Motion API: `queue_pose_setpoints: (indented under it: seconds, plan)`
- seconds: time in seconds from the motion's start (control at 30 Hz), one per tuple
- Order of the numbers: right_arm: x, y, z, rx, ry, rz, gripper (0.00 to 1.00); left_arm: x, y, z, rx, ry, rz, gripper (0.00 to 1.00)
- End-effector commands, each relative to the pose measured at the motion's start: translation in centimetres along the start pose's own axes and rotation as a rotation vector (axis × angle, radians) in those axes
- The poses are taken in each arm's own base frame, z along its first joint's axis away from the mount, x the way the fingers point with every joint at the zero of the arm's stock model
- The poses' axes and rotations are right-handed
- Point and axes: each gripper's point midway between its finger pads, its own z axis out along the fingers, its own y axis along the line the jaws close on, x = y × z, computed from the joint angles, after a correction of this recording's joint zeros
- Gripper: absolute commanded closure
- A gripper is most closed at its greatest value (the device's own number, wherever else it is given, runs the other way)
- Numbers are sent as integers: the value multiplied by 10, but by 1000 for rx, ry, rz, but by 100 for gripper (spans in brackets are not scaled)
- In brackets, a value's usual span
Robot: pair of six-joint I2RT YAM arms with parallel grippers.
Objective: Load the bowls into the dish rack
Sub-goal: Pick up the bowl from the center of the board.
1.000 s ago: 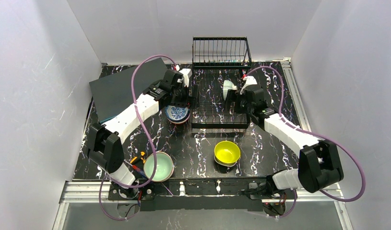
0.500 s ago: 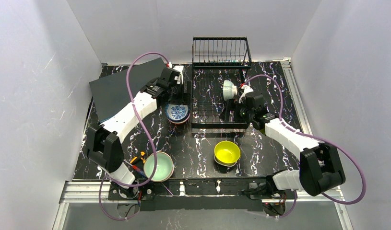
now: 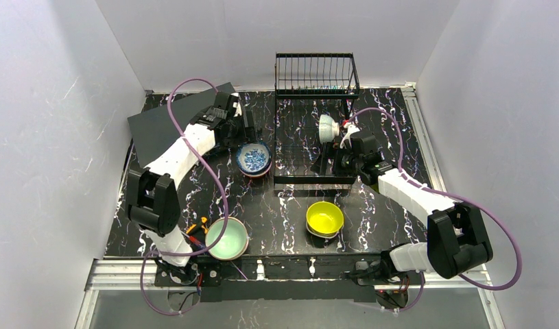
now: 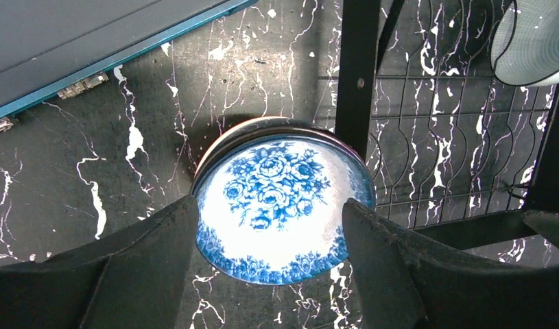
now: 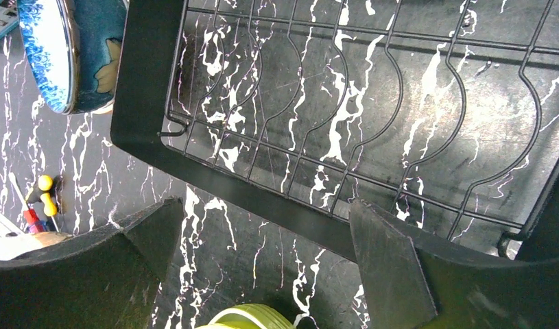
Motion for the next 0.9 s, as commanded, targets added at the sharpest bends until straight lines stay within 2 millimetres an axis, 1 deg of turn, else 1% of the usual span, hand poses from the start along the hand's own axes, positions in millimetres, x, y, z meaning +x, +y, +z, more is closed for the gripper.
queue_pose_setpoints:
  seconds: [0.0,0.1,0.23,0.43,0.67,0.7,0.73,0.77,0.87]
  plan:
    - [-7,5,0,-25,-20,-2,1,-4,-2,-1,26,25,-51,28]
    - [-7,6,0,-26,-21,-3,1,-4,1,3,20,35,-18,35]
    - [-9,6,-2,-26,-27,-4,1,-5,11,6,-29,37,14,40]
    - [-11,7,-2,-24,-32,-7,1,-5,23,14,-91,48,52,40]
    - [-15,10,-4,-30,-38,-13,1,6,23,34,-77,112,84,41]
    - [-17,11,-5,-33,-41,-13,1,7,19,35,-57,124,81,46]
    - [-18,12,-5,-36,-43,-14,1,8,16,35,-41,132,82,48]
    - [-18,12,-6,-37,-44,-14,1,10,14,36,-28,139,79,51]
    - [-20,12,-8,-28,-47,-14,1,8,12,34,-9,121,79,62]
